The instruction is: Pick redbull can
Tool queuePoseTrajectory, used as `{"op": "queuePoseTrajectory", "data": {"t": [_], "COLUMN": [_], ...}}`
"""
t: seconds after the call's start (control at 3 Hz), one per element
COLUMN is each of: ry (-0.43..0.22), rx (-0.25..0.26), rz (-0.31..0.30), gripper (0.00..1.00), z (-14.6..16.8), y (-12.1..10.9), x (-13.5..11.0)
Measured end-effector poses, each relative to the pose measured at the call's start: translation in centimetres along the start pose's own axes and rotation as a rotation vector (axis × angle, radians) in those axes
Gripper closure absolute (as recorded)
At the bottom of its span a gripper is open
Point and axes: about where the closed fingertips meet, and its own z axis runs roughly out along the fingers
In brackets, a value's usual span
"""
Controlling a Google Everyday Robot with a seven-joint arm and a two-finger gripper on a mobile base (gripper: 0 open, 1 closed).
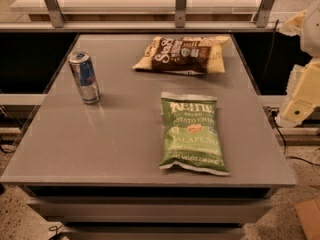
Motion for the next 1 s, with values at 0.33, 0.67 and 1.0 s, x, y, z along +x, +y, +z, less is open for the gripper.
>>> {"op": "queuePoseTrajectory", "data": {"t": [0.33, 0.67, 1.0], "ry": [0.000, -0.088, -0.234], "rx": [0.000, -0.021, -0.077], "rz": [0.000, -0.018, -0.070], "gripper": [0.00, 0.00, 0.00], "z": [0.0, 0.1, 0.4], "y": [0.0, -0.2, -0.3], "x": [0.0, -1.8, -6.1]}}
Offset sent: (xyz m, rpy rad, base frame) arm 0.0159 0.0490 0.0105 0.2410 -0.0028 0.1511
